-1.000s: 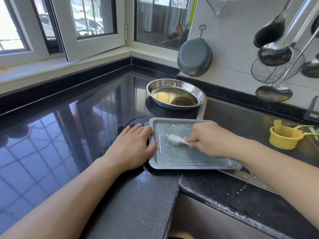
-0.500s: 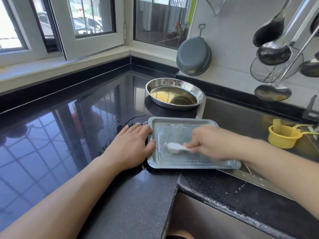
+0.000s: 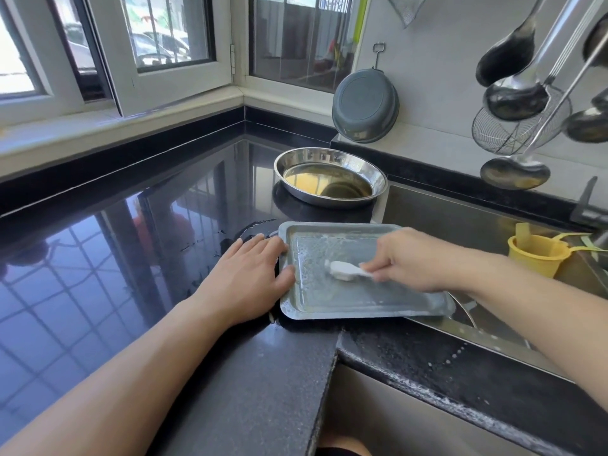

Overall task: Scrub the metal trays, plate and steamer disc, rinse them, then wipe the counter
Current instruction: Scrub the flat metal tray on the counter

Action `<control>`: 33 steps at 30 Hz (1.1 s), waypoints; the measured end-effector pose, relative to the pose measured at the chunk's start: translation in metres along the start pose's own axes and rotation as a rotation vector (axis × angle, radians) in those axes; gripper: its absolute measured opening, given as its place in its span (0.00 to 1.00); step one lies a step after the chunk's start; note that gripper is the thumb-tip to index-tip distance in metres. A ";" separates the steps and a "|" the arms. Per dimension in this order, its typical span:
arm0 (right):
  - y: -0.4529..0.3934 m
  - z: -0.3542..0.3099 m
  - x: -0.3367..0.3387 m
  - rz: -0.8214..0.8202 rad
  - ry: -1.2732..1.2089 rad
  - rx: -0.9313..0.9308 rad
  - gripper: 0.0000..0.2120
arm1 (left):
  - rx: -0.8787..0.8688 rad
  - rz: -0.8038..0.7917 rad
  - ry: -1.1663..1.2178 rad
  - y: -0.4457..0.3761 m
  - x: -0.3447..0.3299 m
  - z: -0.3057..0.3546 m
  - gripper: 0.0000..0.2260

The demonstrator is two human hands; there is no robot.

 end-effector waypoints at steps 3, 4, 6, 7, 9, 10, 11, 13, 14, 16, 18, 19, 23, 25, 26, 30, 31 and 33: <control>0.012 -0.026 -0.003 -0.128 -0.004 0.127 0.12 | -0.003 -0.001 0.003 -0.001 0.001 0.000 0.29; 0.012 -0.026 -0.002 -0.141 0.005 0.139 0.12 | -0.002 -0.004 0.002 -0.001 0.001 0.000 0.30; 0.006 -0.010 0.005 -0.091 0.041 0.059 0.12 | 0.003 -0.007 -0.001 -0.001 0.001 -0.001 0.30; 0.004 0.000 0.009 -0.051 0.046 -0.005 0.11 | 0.004 -0.002 0.000 -0.001 0.000 -0.001 0.30; 0.008 0.009 0.007 -0.020 0.046 -0.032 0.10 | 0.007 0.001 0.008 0.000 0.000 0.000 0.29; 0.012 0.004 0.005 -0.038 0.050 0.014 0.11 | 0.006 0.000 0.010 -0.001 -0.001 0.000 0.29; 0.018 -0.006 0.001 -0.081 0.049 0.078 0.12 | 0.004 0.001 0.011 -0.001 -0.001 0.000 0.29; 0.024 -0.018 -0.004 -0.147 0.026 0.155 0.11 | 0.006 0.006 0.013 -0.002 0.000 -0.001 0.29; 0.023 -0.013 -0.001 -0.139 0.029 0.126 0.11 | 0.008 0.006 0.011 -0.002 0.000 -0.002 0.28; 0.020 0.004 0.010 -0.080 0.065 0.000 0.11 | 0.006 0.008 0.007 -0.001 0.000 -0.002 0.28; 0.021 0.013 0.010 -0.044 0.070 -0.037 0.10 | 0.007 0.005 0.012 -0.001 0.000 -0.001 0.27; 0.023 0.009 0.006 -0.059 0.051 -0.005 0.11 | 0.007 0.005 0.014 -0.001 -0.001 -0.001 0.27; 0.026 0.002 -0.001 -0.098 0.036 0.049 0.11 | 0.015 -0.001 0.015 -0.002 -0.001 -0.002 0.27; 0.024 0.018 0.008 -0.058 0.058 -0.063 0.10 | 0.018 -0.005 0.014 -0.001 -0.001 -0.002 0.26; 0.025 0.022 0.009 -0.050 0.076 -0.073 0.09 | 0.017 -0.005 0.014 -0.001 -0.001 -0.002 0.25; 0.030 -0.009 -0.002 -0.163 0.044 0.116 0.12 | 0.019 -0.003 0.022 -0.002 -0.001 -0.002 0.25; 0.029 -0.010 -0.002 -0.163 0.034 0.110 0.12 | 0.020 -0.002 0.022 -0.002 -0.001 -0.002 0.25; 0.025 0.006 0.006 -0.095 0.060 -0.002 0.10 | 0.021 0.001 0.017 -0.001 -0.001 -0.003 0.24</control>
Point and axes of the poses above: each hand's wrist, its own y-axis away from the middle knuckle, its own x-axis out of the back of the hand, z = x × y, the point moved 1 cm from there along -y, towards the middle knuckle, and after that the axes turned 2 degrees about x, right-handed, at the moved point
